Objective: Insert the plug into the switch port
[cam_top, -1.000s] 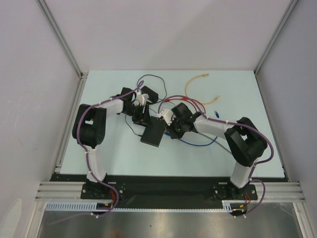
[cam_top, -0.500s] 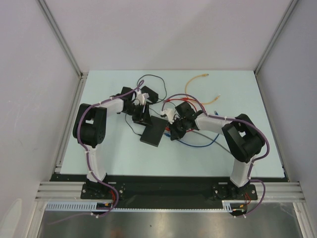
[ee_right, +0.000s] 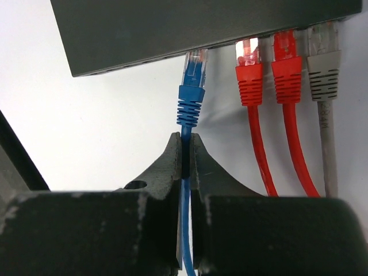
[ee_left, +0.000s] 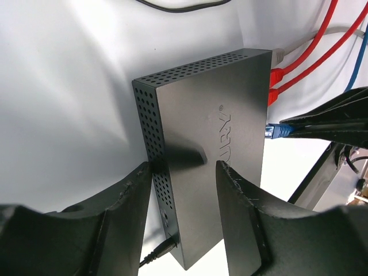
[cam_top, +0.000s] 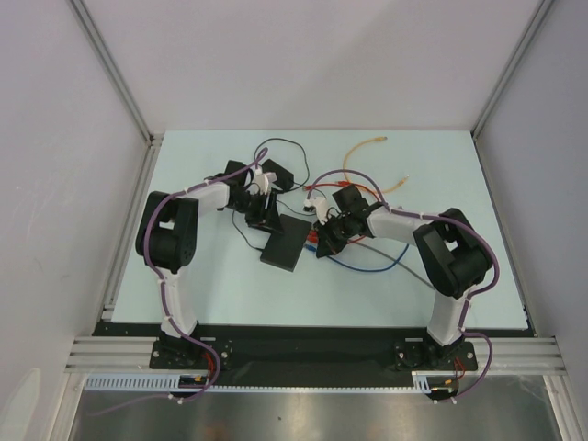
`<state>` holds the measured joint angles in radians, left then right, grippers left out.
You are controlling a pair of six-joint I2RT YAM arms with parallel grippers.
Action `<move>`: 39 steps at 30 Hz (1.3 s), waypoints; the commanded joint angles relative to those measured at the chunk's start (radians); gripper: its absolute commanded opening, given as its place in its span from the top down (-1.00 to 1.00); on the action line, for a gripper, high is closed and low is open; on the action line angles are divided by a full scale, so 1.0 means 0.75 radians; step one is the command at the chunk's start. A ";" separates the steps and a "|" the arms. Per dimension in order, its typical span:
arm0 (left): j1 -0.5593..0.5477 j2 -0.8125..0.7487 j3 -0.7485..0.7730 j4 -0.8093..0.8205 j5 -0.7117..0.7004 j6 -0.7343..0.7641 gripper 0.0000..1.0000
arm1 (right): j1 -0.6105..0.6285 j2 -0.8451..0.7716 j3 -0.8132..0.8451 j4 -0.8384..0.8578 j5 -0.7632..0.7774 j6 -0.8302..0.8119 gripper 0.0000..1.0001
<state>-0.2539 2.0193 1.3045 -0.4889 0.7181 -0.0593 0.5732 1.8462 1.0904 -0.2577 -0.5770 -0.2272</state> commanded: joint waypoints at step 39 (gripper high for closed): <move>-0.077 0.075 0.020 -0.070 0.114 0.055 0.20 | 0.203 0.044 -0.086 0.403 0.593 -0.221 1.00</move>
<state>-0.2523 2.0560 1.3670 -0.5026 0.6933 0.0086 0.7052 1.8244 1.0485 -0.1677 -0.3141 -0.3595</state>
